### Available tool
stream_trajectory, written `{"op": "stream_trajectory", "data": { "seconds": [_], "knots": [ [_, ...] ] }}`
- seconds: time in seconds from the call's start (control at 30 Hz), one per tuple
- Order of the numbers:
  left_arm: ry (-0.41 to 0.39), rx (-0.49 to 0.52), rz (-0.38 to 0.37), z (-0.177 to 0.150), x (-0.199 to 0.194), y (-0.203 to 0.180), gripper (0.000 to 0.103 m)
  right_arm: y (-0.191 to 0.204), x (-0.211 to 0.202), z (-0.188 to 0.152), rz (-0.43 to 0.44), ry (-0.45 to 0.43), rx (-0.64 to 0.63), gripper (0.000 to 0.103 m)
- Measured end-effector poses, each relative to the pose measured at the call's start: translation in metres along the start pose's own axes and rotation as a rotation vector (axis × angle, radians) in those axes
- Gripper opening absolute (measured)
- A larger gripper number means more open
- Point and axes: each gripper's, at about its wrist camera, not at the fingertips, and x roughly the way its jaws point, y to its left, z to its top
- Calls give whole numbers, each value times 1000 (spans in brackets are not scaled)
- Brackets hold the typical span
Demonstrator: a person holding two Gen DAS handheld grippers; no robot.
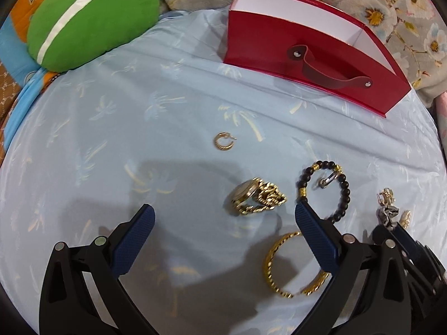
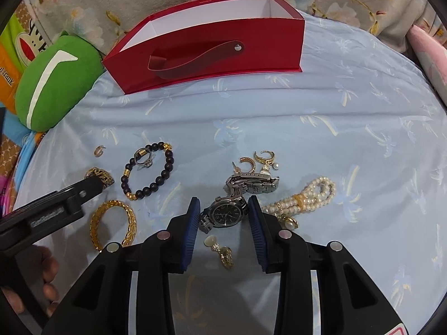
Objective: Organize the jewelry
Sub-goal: 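Lower the right tool onto the silver watch and close it, then grasp the gold link watch with the left tool while the right tool holds the silver watch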
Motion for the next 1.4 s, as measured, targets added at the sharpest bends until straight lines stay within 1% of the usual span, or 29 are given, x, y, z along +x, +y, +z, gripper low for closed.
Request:
{"op": "stream_trajectory", "data": {
  "seconds": [0.1, 0.13, 0.23, 0.3, 0.33, 0.43, 0.5, 0.57, 0.7, 0.83, 0.87, 1.0, 1.1, 1.2, 1.23, 1.27, 1.3, 1.33, 1.37, 1.4],
  "knots": [
    [9, 14, -12, 1, 8, -6, 91, -2, -2, -1, 1, 0, 0, 34],
    [-2, 27, 5, 1, 9, -9, 90, -3, -3, -1, 2, 0, 0, 34],
    [-20, 60, 22, -1, 9, -16, 79, -3, -4, -1, 2, -2, -5, 34],
    [-29, 70, 24, -1, 7, -17, 66, -4, -5, -2, 4, -1, -6, 34],
    [-32, 70, 19, -2, 6, -17, 63, -3, -5, -2, 4, -1, -6, 34],
    [-34, 76, 2, -4, 3, -16, 47, -2, -6, -2, 1, -5, -14, 34],
    [-32, 81, -16, -5, 0, -16, 28, -2, -9, -3, 4, -8, -16, 34],
    [-25, 80, -36, -6, -2, -16, 23, -2, -12, -4, 7, -13, -18, 34],
    [-21, 72, -64, -12, -9, -15, 21, -3, -21, -4, 12, -27, -27, 34],
    [-49, 63, -78, -19, -28, -13, 17, -4, -35, -4, 21, -44, -33, 34],
    [-61, 65, -81, -20, -35, -13, 0, -4, -38, -5, 24, -49, -34, 34],
    [-97, 82, -101, -24, -61, -16, 0, -5, -52, -5, 34, -68, -39, 34],
    [-124, 90, -100, -28, -76, -18, 0, -6, -62, -8, 40, -83, -41, 33],
    [-124, 80, -101, -30, -83, -14, 1, -7, -71, -11, 37, -91, -45, 33],
    [-115, 62, -98, -31, -83, -10, 2, -8, -72, -13, 36, -91, -47, 33],
    [-104, 52, -99, -32, -80, -6, 5, -9, -73, -15, 35, -90, -47, 33],
    [-86, 42, -89, -34, -75, -1, 21, -10, -73, -16, 34, -88, -48, 33],
    [-76, 33, -81, -35, -70, 2, 32, -10, -73, -18, 33, -84, -48, 33],
    [-73, 28, -74, -36, -66, 4, 50, -11, -72, -20, 34, -79, -49, 33],
    [-76, 19, -62, -37, -63, 6, 52, -11, -71, -22, 36, -74, -49, 33]
  ]
}}
